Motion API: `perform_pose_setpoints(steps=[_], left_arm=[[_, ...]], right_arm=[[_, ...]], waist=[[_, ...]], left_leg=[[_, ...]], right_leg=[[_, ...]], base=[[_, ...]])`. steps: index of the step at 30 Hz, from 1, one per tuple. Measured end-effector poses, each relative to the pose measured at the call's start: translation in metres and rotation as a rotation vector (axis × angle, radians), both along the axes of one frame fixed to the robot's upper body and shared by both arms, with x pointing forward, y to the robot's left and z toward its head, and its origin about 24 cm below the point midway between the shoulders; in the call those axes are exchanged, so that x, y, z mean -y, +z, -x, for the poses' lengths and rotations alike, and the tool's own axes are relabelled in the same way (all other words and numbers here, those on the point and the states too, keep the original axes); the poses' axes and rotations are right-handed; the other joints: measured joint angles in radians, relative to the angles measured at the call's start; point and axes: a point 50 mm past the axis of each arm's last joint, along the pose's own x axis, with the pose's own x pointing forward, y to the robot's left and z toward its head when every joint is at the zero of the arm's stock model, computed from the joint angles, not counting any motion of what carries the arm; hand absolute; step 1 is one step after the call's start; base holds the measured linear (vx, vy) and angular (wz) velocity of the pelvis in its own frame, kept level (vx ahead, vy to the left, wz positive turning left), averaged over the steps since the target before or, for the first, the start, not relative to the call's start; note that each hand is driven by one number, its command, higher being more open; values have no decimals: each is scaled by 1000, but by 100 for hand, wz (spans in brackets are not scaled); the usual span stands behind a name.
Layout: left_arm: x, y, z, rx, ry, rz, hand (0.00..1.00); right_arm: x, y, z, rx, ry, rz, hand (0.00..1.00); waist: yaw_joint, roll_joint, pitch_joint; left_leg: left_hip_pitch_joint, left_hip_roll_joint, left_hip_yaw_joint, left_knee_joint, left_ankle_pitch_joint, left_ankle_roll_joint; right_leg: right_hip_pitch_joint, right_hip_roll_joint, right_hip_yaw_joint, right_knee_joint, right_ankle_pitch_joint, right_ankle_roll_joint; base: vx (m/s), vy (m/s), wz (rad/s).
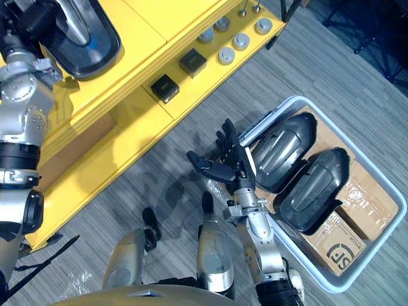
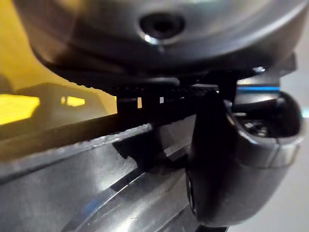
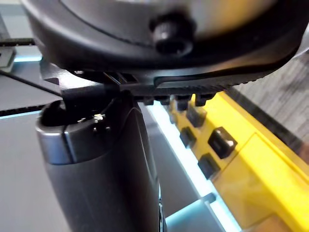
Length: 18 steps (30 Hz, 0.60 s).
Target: Walk over and take three plastic housings, then place them on the shelf
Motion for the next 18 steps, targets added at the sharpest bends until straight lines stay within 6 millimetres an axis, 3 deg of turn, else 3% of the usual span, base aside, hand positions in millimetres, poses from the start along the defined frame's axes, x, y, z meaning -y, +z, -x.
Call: perform_pose_setpoints(steps=[3, 4, 8, 10, 18], left_arm=[[-3, 3, -2, -10, 28, 9, 0], [-5, 6, -3, -15, 38, 9, 100], [-12, 14, -4, -31, 73, -8, 100], [-20, 7, -7, -109, 99, -48, 100], [-33, 6, -6, -151, 139, -65, 100]], right_arm=[[-7, 1, -1, 1, 13, -8, 100], [-10, 1, -2, 1, 13, -18, 100], [-16, 1, -2, -2, 20, -32, 100], [-17, 1, -2, -4, 18, -35, 100], [-18, 0, -2, -14, -3, -39, 100]], waist=[[2, -9, 7], [2, -13, 9], [-1, -15, 14], [-3, -14, 15], [0, -14, 25]], left_leg=[[-4, -3, -1, -8, 8, -3], [-5, -4, -1, -15, 14, -3], [-18, -2, -1, -19, 23, -5], [-18, 3, -1, -19, 24, -5], [-11, 3, -3, -18, 27, -6]], right_leg=[[-13, 1, 0, 12, -4, -5], [-21, 0, 0, 20, -6, -7], [-39, 1, -2, 28, -6, -7], [-43, 1, 0, 35, -6, -8], [-35, 1, -2, 38, -6, -7]], base=[[-41, -6, 1], [-40, -10, 1], [-45, -13, 0], [0, 0, 0], [0, 0, 0]])
